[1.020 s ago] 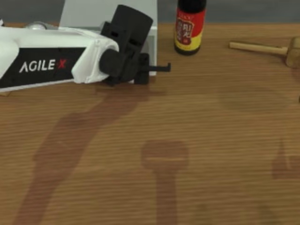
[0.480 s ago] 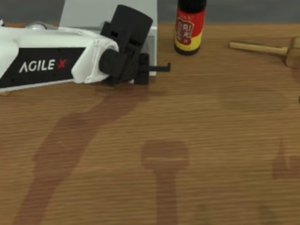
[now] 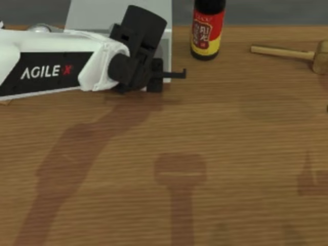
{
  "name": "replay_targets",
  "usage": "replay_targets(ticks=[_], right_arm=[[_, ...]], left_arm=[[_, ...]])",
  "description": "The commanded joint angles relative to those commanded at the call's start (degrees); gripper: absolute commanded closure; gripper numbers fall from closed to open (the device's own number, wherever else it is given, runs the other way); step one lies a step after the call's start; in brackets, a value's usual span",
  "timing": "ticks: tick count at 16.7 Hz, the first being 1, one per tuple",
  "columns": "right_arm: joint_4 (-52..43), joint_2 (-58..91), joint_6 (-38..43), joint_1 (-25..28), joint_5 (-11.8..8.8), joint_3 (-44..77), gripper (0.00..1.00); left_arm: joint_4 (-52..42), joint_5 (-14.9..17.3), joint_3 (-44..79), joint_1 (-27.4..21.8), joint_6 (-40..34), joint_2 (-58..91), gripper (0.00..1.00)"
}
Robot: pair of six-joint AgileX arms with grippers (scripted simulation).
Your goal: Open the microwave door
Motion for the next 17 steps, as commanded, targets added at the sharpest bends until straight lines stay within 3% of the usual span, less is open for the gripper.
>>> replay_targets(ticks=[8, 17], right_arm=[[0.0, 0.0, 0.0, 0.0, 0.0, 0.0, 0.00], [0.0, 0.0, 0.0, 0.0, 0.0, 0.0, 0.00]], left_arm=[[1.8, 2.1, -2.9, 0.5, 2.7, -2.0, 1.00], [1.8, 2.2, -3.1, 0.6, 2.9, -2.1, 1.00]])
